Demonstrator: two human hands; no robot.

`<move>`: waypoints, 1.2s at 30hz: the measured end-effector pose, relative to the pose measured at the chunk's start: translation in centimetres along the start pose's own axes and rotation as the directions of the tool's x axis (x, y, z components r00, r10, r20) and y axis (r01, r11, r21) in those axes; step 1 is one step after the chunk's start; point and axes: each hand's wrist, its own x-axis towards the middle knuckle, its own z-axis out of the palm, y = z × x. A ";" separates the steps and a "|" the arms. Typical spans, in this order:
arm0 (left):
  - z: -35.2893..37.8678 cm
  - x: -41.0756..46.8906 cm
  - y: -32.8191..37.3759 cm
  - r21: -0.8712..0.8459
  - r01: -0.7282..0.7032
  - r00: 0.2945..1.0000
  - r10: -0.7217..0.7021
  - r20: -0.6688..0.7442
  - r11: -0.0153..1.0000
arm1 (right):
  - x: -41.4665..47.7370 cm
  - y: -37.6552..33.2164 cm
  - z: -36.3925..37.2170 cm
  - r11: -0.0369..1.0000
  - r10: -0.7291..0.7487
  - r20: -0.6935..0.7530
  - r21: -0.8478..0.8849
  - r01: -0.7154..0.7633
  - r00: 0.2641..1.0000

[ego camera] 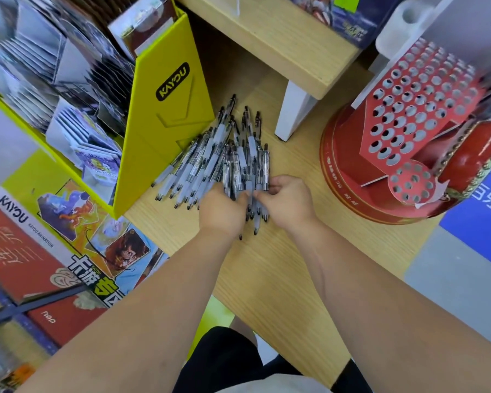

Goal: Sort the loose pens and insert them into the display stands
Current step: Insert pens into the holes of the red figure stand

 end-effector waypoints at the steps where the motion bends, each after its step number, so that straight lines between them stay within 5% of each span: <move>1: 0.0 -0.1 0.0 -0.022 0.010 1.000 -0.009 0.014 1.000 | -0.1 0.1 0.1 1.000 0.009 0.019 0.010 -0.009 1.000; 12: -0.7 -3.8 -2.4 -0.286 0.177 0.973 -0.123 0.197 0.942 | -3.8 2.7 -0.5 0.996 0.053 0.177 0.056 -0.064 0.983; 28: -2.3 -6.0 -5.3 -0.308 0.252 0.884 -0.089 0.458 0.917 | -8.5 4.2 -0.4 0.982 0.078 0.224 0.152 -0.114 0.971; 36: -2.8 -5.8 -5.6 -0.354 0.291 0.879 -0.102 0.466 0.889 | -8.6 4.3 0.2 0.963 0.132 0.193 0.207 -0.172 0.972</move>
